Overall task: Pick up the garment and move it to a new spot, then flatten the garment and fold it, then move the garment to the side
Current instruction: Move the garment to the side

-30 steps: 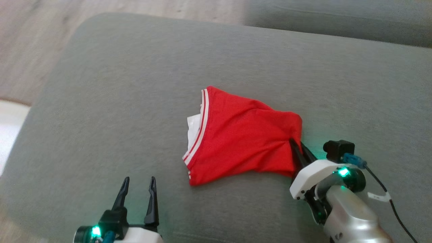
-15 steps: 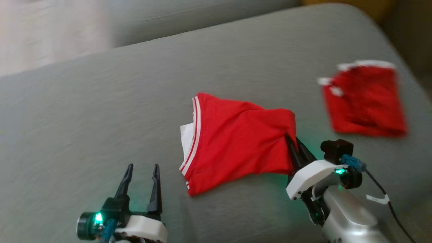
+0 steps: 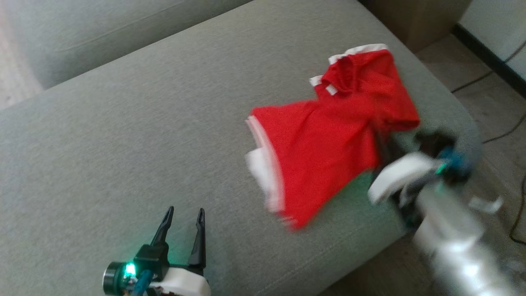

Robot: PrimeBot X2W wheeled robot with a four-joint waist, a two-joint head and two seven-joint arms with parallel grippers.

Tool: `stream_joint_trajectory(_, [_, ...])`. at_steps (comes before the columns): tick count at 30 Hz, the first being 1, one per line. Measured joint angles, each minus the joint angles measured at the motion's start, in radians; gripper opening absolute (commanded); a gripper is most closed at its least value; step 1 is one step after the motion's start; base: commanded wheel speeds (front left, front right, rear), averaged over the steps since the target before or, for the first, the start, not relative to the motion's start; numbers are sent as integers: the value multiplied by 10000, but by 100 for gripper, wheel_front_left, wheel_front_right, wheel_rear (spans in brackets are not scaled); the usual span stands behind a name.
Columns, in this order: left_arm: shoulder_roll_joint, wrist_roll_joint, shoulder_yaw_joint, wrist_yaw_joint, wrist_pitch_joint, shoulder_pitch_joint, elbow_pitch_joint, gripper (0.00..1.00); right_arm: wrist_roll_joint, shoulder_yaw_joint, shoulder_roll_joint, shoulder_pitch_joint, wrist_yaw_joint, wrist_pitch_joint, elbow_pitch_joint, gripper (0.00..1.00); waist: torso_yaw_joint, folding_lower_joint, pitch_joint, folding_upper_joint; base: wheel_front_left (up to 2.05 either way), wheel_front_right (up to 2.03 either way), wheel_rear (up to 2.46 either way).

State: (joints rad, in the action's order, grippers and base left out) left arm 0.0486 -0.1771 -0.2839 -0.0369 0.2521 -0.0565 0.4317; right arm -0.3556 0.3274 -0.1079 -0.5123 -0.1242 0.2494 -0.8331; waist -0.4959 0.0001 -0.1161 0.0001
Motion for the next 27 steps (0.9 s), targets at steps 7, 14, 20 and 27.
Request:
stream_joint_trajectory(7, [2,40,33,36,2,2,136,100,1404,-963,-1779,-2516,0,-2,-1024,0,645,-1,-223,0,0,0,0])
stream_joint_trajectory(14, [2,219,153,59,2,-223,159,100,2669,-2782,-2568,-3100,0,0,-2589,100,1458,0,-558,0,0,0,0])
stream_joint_trajectory(20, [0,228,347,6,0,-372,109,100,3344,-4092,-2109,-3055,0,2,-1802,100,1952,0,-680,0,0,0,0])
stream_joint_trajectory(27, [0,169,809,-267,0,-343,-207,100,3396,-3785,-830,-1484,0,8,209,100,2424,0,-464,0,0,0,0])
